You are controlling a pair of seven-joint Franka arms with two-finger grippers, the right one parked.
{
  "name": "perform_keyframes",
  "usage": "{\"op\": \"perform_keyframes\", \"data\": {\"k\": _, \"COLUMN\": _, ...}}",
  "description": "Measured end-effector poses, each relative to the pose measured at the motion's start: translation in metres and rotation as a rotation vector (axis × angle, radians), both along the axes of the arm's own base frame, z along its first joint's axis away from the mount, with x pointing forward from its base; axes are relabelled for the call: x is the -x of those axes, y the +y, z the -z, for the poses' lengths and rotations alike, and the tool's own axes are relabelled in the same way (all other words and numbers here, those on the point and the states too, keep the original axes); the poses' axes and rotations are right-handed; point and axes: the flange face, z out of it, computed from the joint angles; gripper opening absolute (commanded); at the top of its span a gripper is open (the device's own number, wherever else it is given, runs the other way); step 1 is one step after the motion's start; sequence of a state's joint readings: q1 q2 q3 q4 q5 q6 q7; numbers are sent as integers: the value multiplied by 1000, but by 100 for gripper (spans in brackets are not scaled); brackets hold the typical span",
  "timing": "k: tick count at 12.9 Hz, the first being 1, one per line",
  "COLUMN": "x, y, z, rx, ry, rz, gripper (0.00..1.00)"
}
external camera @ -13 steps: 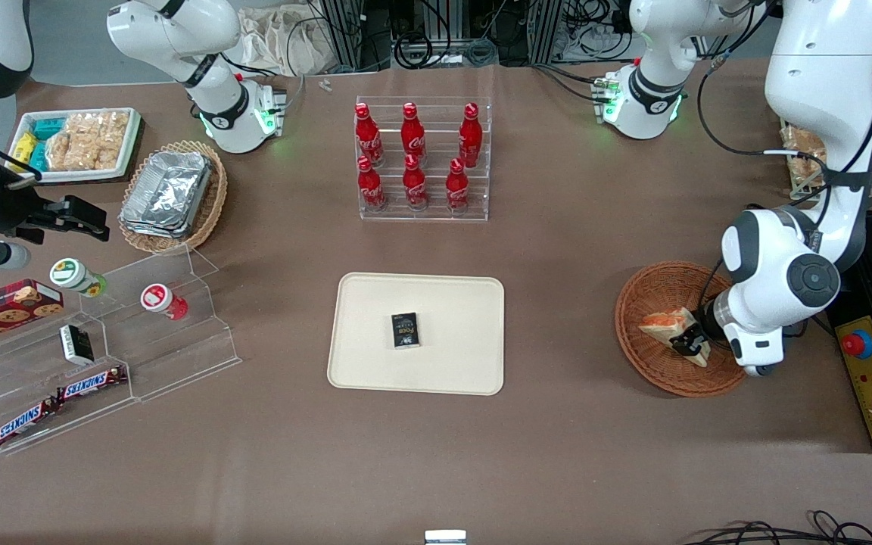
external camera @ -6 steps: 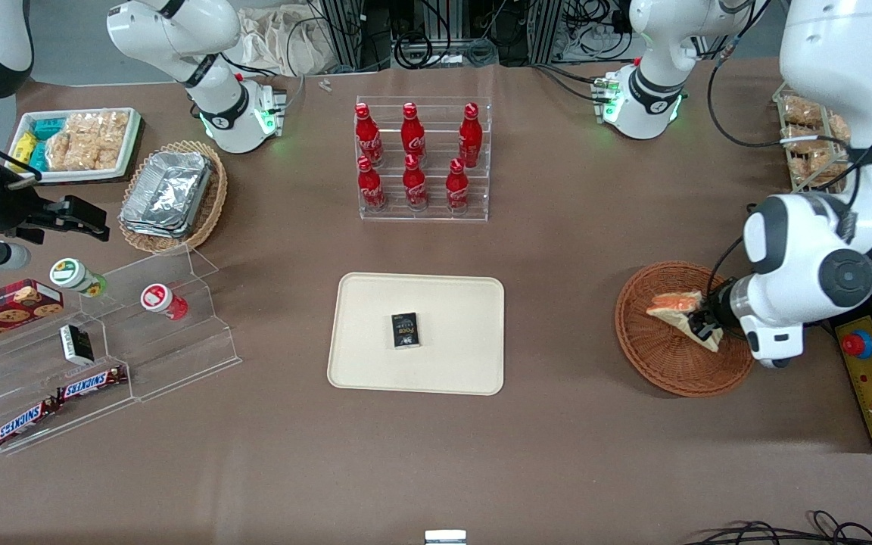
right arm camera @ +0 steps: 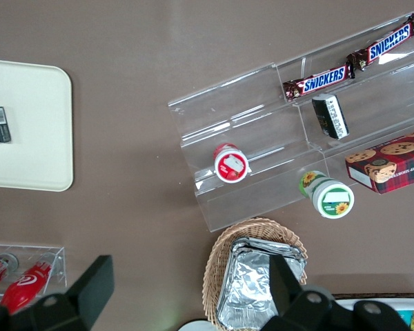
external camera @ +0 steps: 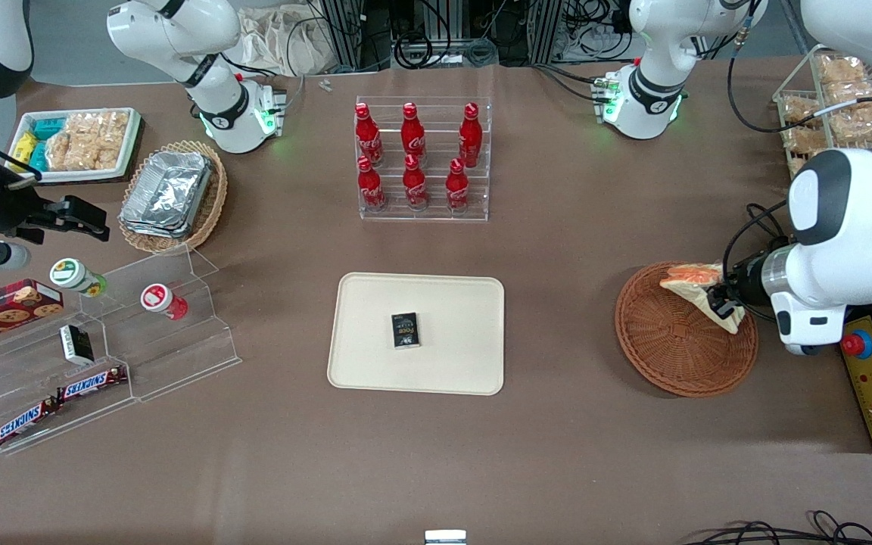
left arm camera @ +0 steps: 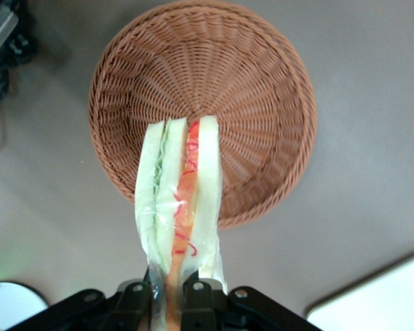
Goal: Place sandwich from basket to tray
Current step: 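Lift the sandwich out of the basket with the left gripper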
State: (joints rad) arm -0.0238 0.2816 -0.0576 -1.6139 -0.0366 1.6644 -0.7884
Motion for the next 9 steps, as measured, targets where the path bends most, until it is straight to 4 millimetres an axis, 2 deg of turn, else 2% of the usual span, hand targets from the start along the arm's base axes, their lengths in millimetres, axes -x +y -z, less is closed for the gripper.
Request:
{"op": "perform_keyframes", "data": {"k": 2, "x": 2, "y": -17, "z": -23, "rx": 29, "ry": 17, "rz": 103, "gripper": 0}}
{"op": "perform_keyframes", "data": {"k": 3, "x": 4, "y": -37, "z": -34, "rx": 43, "ry": 9, "rz": 152, "gripper": 0}}
{"op": "perform_keyframes", "data": {"k": 6, "x": 21, "y": -125, "z": -46, "rx": 55, "ry": -10, "rz": 356, "gripper": 0}}
{"op": "perform_keyframes", "data": {"k": 7, "x": 31, "y": -156, "z": -46, "rx": 42, "ry": -14, "rz": 435, "gripper": 0}}
{"op": "perform_keyframes", "data": {"k": 9, "x": 43, "y": -205, "z": -39, "rx": 44, "ry": -37, "rz": 539, "gripper": 0}}
